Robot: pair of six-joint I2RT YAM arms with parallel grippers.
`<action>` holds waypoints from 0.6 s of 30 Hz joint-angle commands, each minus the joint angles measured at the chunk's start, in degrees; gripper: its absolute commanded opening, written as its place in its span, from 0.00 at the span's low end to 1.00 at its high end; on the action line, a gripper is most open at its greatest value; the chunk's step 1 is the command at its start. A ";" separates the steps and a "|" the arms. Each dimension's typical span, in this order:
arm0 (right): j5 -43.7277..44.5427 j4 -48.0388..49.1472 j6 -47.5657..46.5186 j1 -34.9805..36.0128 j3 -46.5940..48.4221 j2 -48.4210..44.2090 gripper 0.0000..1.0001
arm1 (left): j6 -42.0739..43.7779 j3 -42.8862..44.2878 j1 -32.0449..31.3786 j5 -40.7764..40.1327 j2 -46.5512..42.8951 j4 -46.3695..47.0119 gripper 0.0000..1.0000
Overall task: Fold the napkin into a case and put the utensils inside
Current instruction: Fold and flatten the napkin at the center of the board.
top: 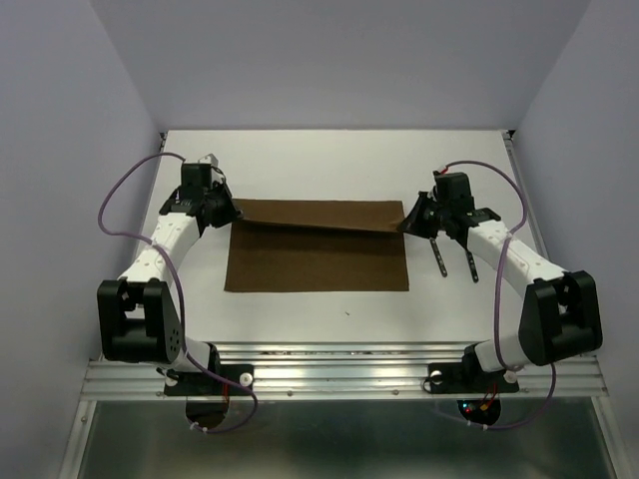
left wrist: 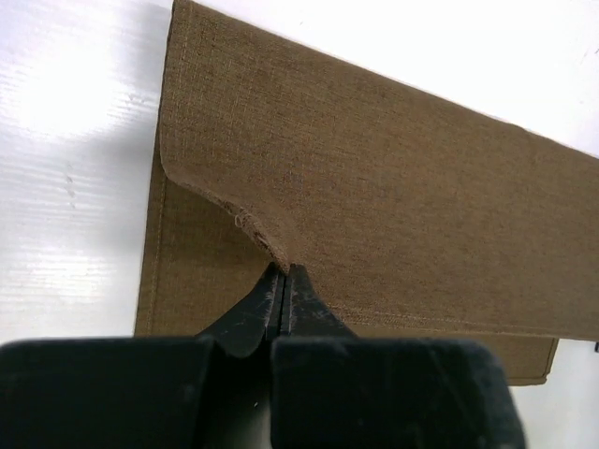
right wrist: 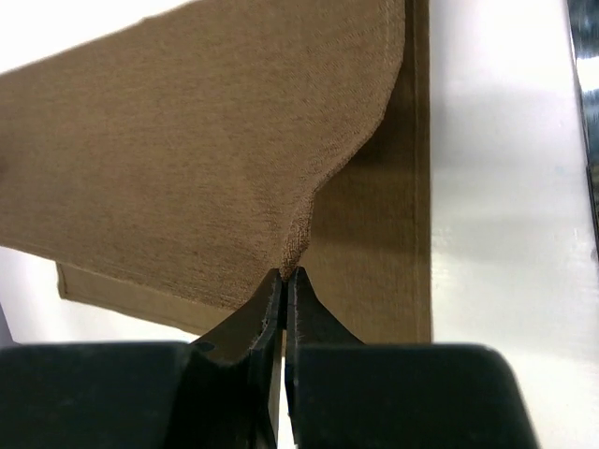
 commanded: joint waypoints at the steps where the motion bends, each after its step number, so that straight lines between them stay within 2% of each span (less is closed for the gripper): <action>1: -3.43 -0.88 -1.70 0.13 -3.00 -4.05 0.01 | 0.75 -2.96 0.26 -1.97 -3.42 -0.14 0.00; 11: -4.75 -6.32 -2.76 0.65 -3.63 -10.12 0.01 | -1.18 -8.93 0.26 -0.83 -9.39 -2.16 0.00; 18: -6.68 -5.89 -2.14 1.18 -9.16 -12.32 0.01 | -3.02 -12.81 0.26 -1.62 -11.24 -0.85 0.00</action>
